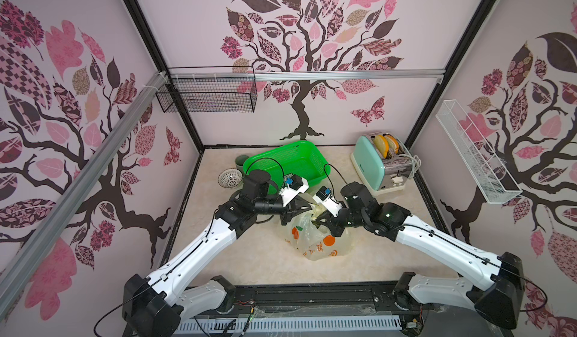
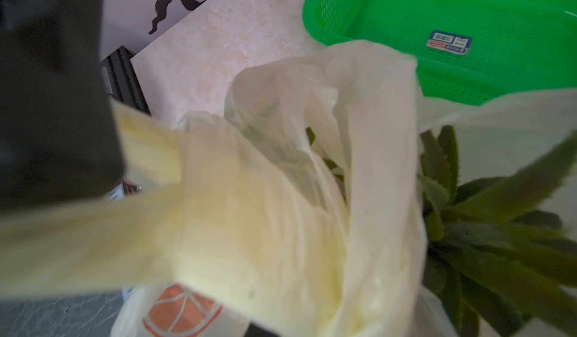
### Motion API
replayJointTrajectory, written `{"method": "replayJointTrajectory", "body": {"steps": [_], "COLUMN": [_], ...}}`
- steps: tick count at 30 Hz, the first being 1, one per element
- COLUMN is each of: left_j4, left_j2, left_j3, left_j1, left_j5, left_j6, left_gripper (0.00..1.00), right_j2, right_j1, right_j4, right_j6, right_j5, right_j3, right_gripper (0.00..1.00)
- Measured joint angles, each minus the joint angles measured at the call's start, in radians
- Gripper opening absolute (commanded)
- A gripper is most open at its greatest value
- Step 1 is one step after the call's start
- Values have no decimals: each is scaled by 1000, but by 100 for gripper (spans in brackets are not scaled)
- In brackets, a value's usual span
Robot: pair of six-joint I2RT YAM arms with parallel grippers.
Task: Place the pineapple into a plastic bag & tie a knot
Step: Cross the plastic bag at the center of the board.
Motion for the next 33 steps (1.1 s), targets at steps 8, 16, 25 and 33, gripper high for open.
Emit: {"method": "replayJointTrajectory", "body": {"steps": [8, 16, 25, 33], "left_j4": [-63, -106, -165, -180], "left_j2": [-27, -17, 96, 102], "left_j3": [3, 22, 81, 82], "left_j1": [0, 0, 0, 0], "left_j5": [-39, -84, -90, -84], "left_j6": [72, 189, 256, 270], "left_gripper": [60, 93, 67, 46], "right_j2": [0, -7, -9, -9], "right_j1": [2, 7, 7, 7], "right_j4": [105, 147, 171, 187], "right_j6": [86, 119, 138, 154], "right_j5": [18, 0, -10, -24], "right_j3": [-25, -44, -56, -56], "right_gripper": [0, 0, 0, 0]}}
